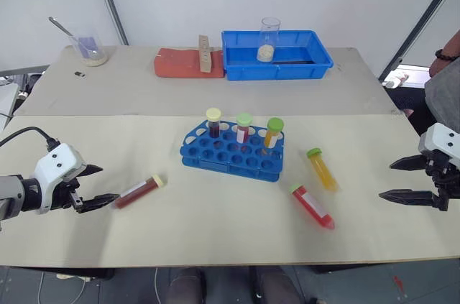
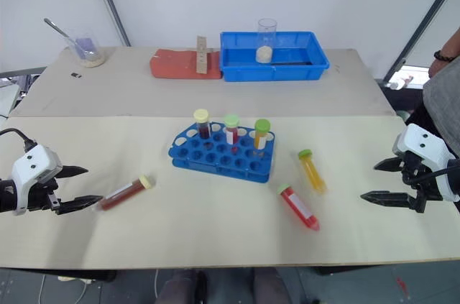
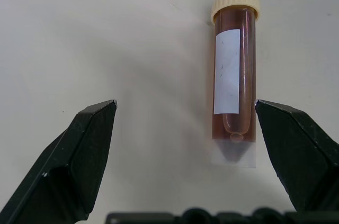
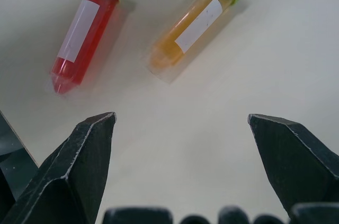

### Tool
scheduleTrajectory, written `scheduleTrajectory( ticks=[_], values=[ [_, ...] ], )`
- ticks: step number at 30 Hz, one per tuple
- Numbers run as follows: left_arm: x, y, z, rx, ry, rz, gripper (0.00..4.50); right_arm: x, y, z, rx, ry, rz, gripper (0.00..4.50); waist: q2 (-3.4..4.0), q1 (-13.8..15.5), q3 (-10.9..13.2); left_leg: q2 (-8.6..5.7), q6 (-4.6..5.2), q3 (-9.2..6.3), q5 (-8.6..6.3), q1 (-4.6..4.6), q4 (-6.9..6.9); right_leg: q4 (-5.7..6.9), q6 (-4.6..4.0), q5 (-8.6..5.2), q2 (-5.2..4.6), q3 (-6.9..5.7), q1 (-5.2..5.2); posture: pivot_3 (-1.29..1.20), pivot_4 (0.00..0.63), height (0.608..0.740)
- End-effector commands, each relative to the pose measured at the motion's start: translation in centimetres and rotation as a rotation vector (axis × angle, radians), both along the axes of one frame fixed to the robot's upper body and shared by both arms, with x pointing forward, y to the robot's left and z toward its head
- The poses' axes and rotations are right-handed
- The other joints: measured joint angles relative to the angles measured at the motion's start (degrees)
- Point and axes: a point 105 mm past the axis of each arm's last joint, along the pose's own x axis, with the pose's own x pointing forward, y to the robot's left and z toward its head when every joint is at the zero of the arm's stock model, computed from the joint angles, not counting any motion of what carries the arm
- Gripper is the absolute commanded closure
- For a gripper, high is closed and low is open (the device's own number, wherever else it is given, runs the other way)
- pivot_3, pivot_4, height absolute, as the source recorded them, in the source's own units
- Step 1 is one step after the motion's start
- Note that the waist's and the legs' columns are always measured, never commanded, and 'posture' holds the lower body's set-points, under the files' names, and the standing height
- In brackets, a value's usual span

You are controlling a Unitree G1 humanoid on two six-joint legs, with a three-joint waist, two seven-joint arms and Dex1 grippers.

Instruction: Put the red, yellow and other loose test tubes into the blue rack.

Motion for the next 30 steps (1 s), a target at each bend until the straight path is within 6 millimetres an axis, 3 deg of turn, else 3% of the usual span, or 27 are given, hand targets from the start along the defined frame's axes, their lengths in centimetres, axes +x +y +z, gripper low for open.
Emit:
scheduleTrajectory(
  ticks=[1,11,20,24,30],
  values=[
    [0.3,0.0,1.2,0.003,-0.032,-0.004,0.01,0.2,0.2,0.9,-0.007,-0.047,0.014,0.05,0.0,0.0,0.0,0.0,0.0,0.0,0.0,0.0,0.0,0.0,0.0,0.0,0.0,0.0,0.0,0.0,0.15,0.74],
    [0.1,-0.3,1.2,0.006,-0.039,-0.022,0.01,0.4,0.4,0.6,-0.003,-0.054,0.012,0.05,0.0,-0.02,0.0,0.0,0.0,0.0,0.0,0.01,0.0,0.06,-0.01,-0.01,0.01,0.0,-0.03,0.0,0.15,0.74],
    [0.4,-1.1,1.9,-0.097,-0.075,-0.06,0.01,0.9,0.4,0.8,0.003,-0.089,-0.009,0.05,-0.01,-0.04,0.0,0.0,0.0,0.0,0.0,0.0,0.0,0.07,-0.01,-0.01,0.01,0.01,-0.03,0.0,0.15,0.74],
    [0.5,-3.1,2.4,-0.138,-0.08,-0.133,0.01,1.6,0.8,1.5,0.033,-0.137,-0.032,0.05,0.0,-0.02,0.0,-0.01,0.0,0.0,0.01,0.01,0.0,0.11,-0.01,-0.01,0.02,0.01,-0.04,0.0,0.15,0.74],
    [-0.6,-10.4,2.9,-0.251,-0.084,-0.385,0.01,1.7,3.3,2.4,0.068,-0.137,-0.022,0.05,0.0,0.01,0.0,-0.02,0.0,0.0,0.01,-0.02,0.0,0.1,0.23,0.14,0.02,0.04,-0.02,0.0,0.15,0.74]
  ],
)
